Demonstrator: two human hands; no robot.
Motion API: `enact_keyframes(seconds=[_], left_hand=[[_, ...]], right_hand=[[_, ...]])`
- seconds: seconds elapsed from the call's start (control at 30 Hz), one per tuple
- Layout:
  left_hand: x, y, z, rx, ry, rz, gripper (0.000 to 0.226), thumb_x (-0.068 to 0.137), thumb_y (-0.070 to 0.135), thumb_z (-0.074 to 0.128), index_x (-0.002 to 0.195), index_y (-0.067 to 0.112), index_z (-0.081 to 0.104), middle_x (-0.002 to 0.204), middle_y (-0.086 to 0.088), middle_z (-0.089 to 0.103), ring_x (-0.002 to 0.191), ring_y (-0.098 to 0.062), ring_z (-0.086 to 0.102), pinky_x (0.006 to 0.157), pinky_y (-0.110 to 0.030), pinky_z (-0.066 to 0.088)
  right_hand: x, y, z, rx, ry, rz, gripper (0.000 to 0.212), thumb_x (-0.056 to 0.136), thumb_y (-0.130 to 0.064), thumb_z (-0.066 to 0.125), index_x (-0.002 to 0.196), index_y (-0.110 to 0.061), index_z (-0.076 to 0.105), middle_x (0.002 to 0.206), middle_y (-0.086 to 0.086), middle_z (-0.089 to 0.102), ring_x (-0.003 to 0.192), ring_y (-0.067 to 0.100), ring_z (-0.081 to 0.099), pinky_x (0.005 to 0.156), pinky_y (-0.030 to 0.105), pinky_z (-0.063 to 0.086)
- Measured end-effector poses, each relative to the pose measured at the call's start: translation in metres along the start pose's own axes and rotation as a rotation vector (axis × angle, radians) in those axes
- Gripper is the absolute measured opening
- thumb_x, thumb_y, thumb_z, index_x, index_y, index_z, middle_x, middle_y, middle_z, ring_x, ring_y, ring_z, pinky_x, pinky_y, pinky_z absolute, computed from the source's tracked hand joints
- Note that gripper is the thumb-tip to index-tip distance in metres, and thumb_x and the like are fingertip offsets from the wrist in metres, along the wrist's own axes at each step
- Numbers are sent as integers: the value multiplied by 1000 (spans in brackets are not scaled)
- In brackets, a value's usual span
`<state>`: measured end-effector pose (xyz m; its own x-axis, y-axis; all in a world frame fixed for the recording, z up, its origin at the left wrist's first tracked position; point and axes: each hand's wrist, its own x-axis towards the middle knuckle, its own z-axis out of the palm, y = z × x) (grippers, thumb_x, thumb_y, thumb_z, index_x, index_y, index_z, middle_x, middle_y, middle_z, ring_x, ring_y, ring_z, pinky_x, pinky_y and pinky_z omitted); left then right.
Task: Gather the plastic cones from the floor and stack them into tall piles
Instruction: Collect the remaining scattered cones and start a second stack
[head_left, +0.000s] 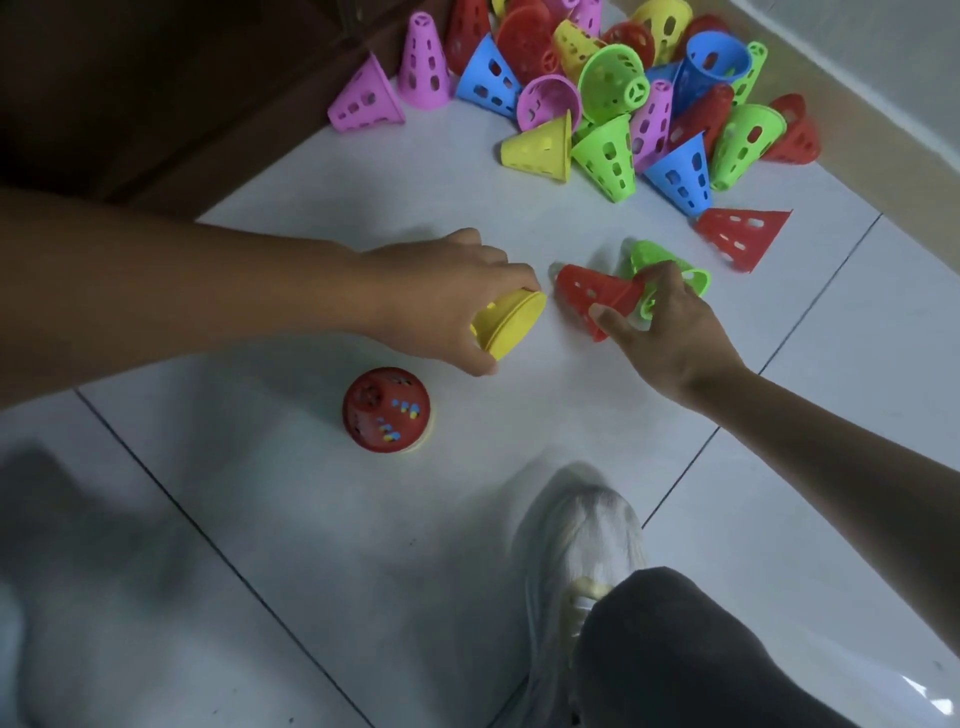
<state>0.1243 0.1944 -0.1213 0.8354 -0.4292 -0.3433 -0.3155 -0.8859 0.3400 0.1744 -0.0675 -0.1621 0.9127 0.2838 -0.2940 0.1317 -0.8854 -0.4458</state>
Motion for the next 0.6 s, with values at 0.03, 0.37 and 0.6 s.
enact_keyframes(seconds=[0.03,0.37,0.6], left_hand=[[-10,0,-5,-15,17,-11,76,72,56,77,137,35,43,114,4,57,111,-22,44,94,-41,47],[-78,16,-48,-121,146,-148,74,69,61,77,122,27,38,102,-4,56,95,-22,50,77,-45,53],[-110,18,-53,-53,229,-108,69,65,74,64,116,30,49,110,4,53,100,-21,50,81,-47,50]], right_hand=[[1,-1,0,-25,-23,-5,63,91,-59,57,132,-13,43,128,14,56,112,32,55,84,34,39],[-8,-32,-2,-63,-94,16,80,76,-72,67,126,-10,57,123,20,62,116,38,57,96,40,46],[-30,-46,-7,8,-86,-28,70,76,-69,72,125,-19,64,119,14,68,115,35,60,94,36,47]])
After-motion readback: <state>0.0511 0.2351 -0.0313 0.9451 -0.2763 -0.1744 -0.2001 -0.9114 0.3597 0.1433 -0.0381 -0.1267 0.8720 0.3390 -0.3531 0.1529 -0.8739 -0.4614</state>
